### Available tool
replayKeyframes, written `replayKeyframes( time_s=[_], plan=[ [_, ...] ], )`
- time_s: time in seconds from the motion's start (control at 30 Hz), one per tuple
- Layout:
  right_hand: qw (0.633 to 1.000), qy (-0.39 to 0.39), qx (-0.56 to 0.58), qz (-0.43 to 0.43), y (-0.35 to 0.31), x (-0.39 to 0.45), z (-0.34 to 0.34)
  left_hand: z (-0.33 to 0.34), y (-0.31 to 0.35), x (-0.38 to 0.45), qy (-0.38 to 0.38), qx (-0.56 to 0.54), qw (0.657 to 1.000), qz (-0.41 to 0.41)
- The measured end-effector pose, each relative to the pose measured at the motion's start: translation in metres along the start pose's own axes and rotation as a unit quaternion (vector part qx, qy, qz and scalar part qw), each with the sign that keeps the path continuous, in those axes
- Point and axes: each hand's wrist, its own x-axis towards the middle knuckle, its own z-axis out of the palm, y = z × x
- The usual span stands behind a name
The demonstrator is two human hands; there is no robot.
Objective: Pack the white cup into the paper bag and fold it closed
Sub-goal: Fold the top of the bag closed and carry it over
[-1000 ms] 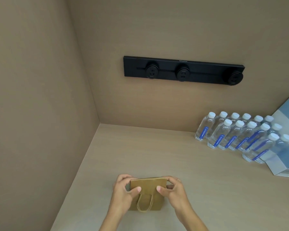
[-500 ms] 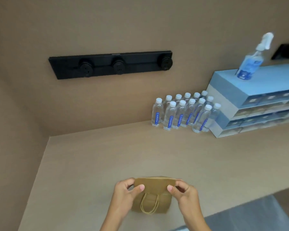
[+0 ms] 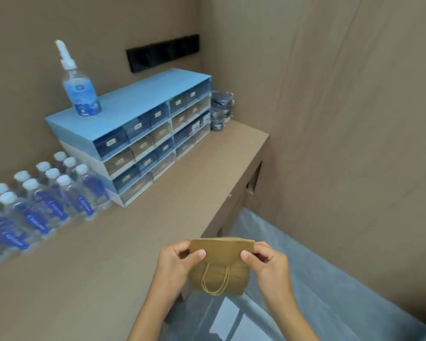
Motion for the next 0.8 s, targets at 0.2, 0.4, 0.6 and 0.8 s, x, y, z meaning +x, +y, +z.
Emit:
replayKeyframes(
  time_s=[0.2,0.4,0.6,0.8],
  plan=[
    [0.994,0.113,-0.001,0.003,0.004,0.071,-0.093,0.110,0.017,0.098,-0.115,0.040,0.992,0.012],
    [0.986,0.167,-0.009,-0.001,0.011,0.169,-0.144,0.182,0.012,0.211,-0.174,0.052,0.983,0.021],
    [0.982,0.186,-0.034,0.016,0.006,0.307,-0.171,0.238,0.018,0.345,-0.165,0.049,0.985,0.006],
    [0.992,0.095,-0.083,0.014,-0.003,0.458,-0.161,0.246,0.040,0.451,-0.057,0.008,0.998,-0.013]
  ],
)
